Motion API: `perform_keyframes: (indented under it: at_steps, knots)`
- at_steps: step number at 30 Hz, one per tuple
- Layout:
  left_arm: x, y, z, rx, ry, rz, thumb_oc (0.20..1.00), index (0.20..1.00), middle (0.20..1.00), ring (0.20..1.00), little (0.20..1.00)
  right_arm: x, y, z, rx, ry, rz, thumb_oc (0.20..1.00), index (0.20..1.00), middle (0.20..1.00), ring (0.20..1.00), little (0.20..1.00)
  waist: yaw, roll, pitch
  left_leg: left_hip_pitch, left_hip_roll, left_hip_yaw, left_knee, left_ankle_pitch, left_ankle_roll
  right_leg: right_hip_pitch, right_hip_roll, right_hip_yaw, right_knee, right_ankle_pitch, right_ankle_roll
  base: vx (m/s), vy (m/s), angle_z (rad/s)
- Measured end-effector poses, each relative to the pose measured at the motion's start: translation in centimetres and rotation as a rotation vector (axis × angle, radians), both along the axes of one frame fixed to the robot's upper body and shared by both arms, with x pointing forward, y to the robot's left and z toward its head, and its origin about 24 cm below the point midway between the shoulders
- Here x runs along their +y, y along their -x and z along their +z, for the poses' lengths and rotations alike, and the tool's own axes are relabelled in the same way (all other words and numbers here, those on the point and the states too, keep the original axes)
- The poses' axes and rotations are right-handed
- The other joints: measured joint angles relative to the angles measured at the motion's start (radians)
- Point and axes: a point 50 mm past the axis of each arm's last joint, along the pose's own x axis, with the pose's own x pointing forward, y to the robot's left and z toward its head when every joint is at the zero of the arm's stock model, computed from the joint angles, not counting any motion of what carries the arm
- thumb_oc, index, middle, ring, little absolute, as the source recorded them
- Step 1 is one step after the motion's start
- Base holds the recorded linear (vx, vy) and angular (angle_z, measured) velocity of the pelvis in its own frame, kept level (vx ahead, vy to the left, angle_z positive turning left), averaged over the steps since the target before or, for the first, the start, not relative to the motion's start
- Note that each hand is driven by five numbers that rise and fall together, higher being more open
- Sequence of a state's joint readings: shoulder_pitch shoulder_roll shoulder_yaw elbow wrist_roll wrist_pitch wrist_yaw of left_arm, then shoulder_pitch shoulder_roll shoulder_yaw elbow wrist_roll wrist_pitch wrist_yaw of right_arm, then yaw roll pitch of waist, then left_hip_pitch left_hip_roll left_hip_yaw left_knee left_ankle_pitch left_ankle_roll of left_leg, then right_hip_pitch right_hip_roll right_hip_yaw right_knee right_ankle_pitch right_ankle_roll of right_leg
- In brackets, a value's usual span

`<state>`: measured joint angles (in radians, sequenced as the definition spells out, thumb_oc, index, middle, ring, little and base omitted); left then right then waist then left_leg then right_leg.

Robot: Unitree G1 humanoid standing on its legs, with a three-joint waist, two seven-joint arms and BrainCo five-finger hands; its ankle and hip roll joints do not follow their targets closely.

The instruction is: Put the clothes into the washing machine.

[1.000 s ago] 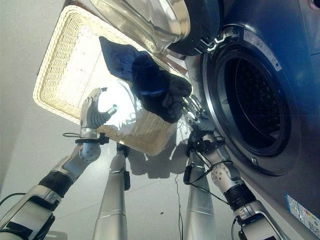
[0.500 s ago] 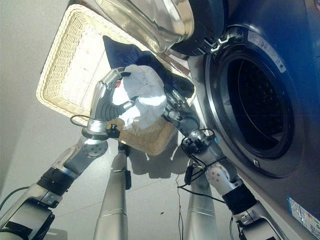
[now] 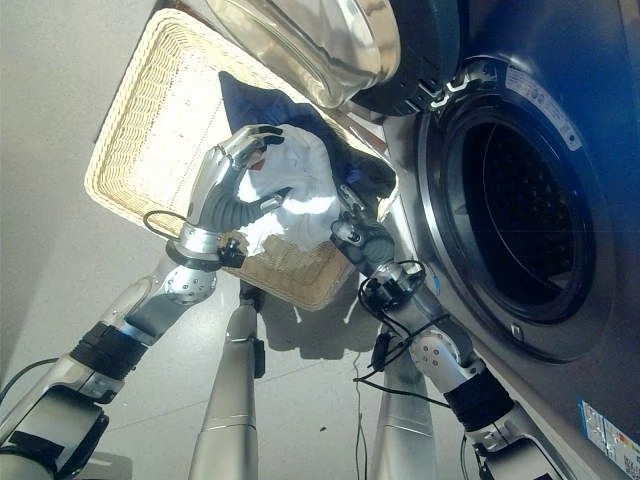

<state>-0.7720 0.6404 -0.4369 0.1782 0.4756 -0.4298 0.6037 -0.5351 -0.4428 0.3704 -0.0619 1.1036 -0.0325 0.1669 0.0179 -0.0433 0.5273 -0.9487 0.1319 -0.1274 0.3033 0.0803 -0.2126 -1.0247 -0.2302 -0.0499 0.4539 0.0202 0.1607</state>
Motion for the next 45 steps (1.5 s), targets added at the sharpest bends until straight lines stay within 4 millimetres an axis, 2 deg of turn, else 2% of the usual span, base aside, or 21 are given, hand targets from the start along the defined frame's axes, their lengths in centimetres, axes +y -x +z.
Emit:
perform_keyframes:
  at_steps: [6, 12, 13, 14, 15, 18, 37, 42, 43, 44, 45]
  knots:
    - [-0.7, 0.0, 0.6, -0.024, -0.054, -0.015, 0.200, 0.200, 0.200, 0.200, 0.200, 0.0, 0.0, 0.0, 0.005, 0.002, -0.007, 1.000, 1.000, 1.000, 1.000, 1.000, -0.003, 0.000, 0.000, 0.000, 0.000, 0.000, -0.002, 0.001, 0.000, -0.001, 0.000, 0.000, 0.000, 0.000, 0.000, 0.00, 0.000, 0.00]
    - [-2.5, 0.8, -0.4, -0.014, -0.098, -0.117, 0.200, 0.200, 0.200, 0.200, 0.200, 0.9, 0.1, -0.5, 0.036, 0.022, 0.001, 1.000, 1.000, 1.000, 1.000, 1.000, -0.003, 0.000, 0.000, 0.000, 0.000, 0.000, -0.008, 0.001, 0.000, -0.004, 0.000, -0.001, -0.001, -0.003, 0.002, 0.00, 0.000, 0.00]
    - [-2.8, 0.9, -0.5, -0.018, -0.101, -0.128, 0.200, 0.200, 0.200, 0.200, 0.200, 1.0, 0.1, -0.5, 0.038, 0.024, 0.002, 0.931, 0.931, 0.931, 0.931, 0.931, -0.003, 0.000, 0.000, -0.001, 0.000, 0.001, -0.009, 0.001, 0.000, -0.004, 0.000, 0.000, -0.001, -0.003, 0.002, 0.00, 0.000, 0.00]
    - [-3.1, 1.2, -0.5, -0.032, -0.117, -0.143, 0.200, 0.200, 0.200, 0.200, 0.200, 1.1, 0.1, -0.5, 0.039, 0.026, 0.004, 0.784, 0.784, 0.784, 0.784, 0.784, -0.004, 0.000, 0.000, -0.001, 0.000, 0.001, -0.009, 0.001, 0.000, -0.004, 0.000, -0.001, -0.001, -0.003, 0.002, 0.00, 0.000, 0.00]
    - [-3.3, 1.4, -0.5, -0.048, -0.133, -0.158, 0.200, 0.200, 0.200, 0.200, 0.200, 1.1, 0.1, -0.5, 0.039, 0.025, 0.004, 0.567, 0.567, 0.567, 0.567, 0.567, -0.004, 0.000, 0.000, 0.000, 0.000, 0.001, -0.009, 0.001, 0.000, -0.004, 0.000, -0.001, -0.001, -0.003, 0.002, 0.00, 0.000, 0.00]
    - [-3.3, 1.4, -0.6, -0.047, -0.137, -0.158, 0.200, 0.200, 0.200, 0.200, 0.200, 1.2, 0.1, -0.3, 0.039, 0.023, -0.003, 0.200, 0.200, 0.200, 0.200, 0.200, -0.004, 0.000, 0.000, -0.001, 0.000, 0.002, -0.010, 0.001, 0.000, -0.006, 0.000, 0.000, -0.001, -0.003, 0.002, 0.00, 0.000, 0.00]
    - [-3.9, 1.6, -0.5, -0.029, -0.142, -0.190, 0.200, 0.200, 0.200, 0.200, 0.200, 0.7, -0.2, 0.2, 0.057, -0.031, -0.053, 0.200, 0.200, 0.200, 0.200, 0.200, -0.004, 0.000, 0.000, -0.004, 0.000, 0.003, -0.010, 0.000, 0.000, -0.008, 0.000, 0.000, -0.003, -0.003, 0.001, 0.00, 0.000, 0.00]
    - [-4.6, 2.2, -0.2, -0.053, -0.130, -0.230, 0.200, 0.200, 0.200, 0.200, 0.200, 1.3, -0.1, 0.1, 0.068, -0.061, -0.033, 0.200, 0.200, 0.200, 0.200, 0.200, -0.003, 0.000, 0.000, -0.004, 0.000, 0.003, -0.010, 0.000, 0.000, -0.008, 0.000, 0.000, -0.003, -0.003, 0.000, 0.00, 0.000, 0.00]
    - [-4.6, 2.3, -0.2, -0.055, -0.127, -0.237, 0.238, 0.238, 0.238, 0.238, 0.238, 1.5, 0.0, 0.1, 0.078, -0.076, -0.022, 0.200, 0.200, 0.200, 0.200, 0.200, -0.003, 0.000, 0.000, -0.004, 0.000, 0.003, -0.010, 0.000, 0.000, -0.008, 0.000, 0.000, -0.003, -0.002, 0.000, 0.00, 0.000, 0.00]
    - [-4.7, 2.3, -0.2, -0.054, -0.124, -0.240, 0.498, 0.498, 0.498, 0.498, 0.498, 1.5, 0.0, 0.0, 0.080, -0.078, -0.021, 0.200, 0.200, 0.200, 0.200, 0.200, -0.002, 0.000, 0.000, -0.004, 0.000, 0.003, -0.010, 0.000, 0.000, -0.008, 0.000, 0.000, -0.003, -0.002, -0.001, 0.00, 0.000, 0.00]
    - [-4.7, 2.3, -0.3, -0.053, -0.115, -0.243, 1.000, 1.000, 1.000, 1.000, 1.000, 1.5, 0.0, 0.0, 0.081, -0.079, -0.021, 0.200, 0.200, 0.200, 0.200, 0.200, -0.001, 0.000, 0.000, -0.004, 0.000, 0.003, -0.010, 0.000, 0.000, -0.008, -0.001, 0.000, -0.003, -0.001, -0.002, 0.00, 0.000, 0.00]
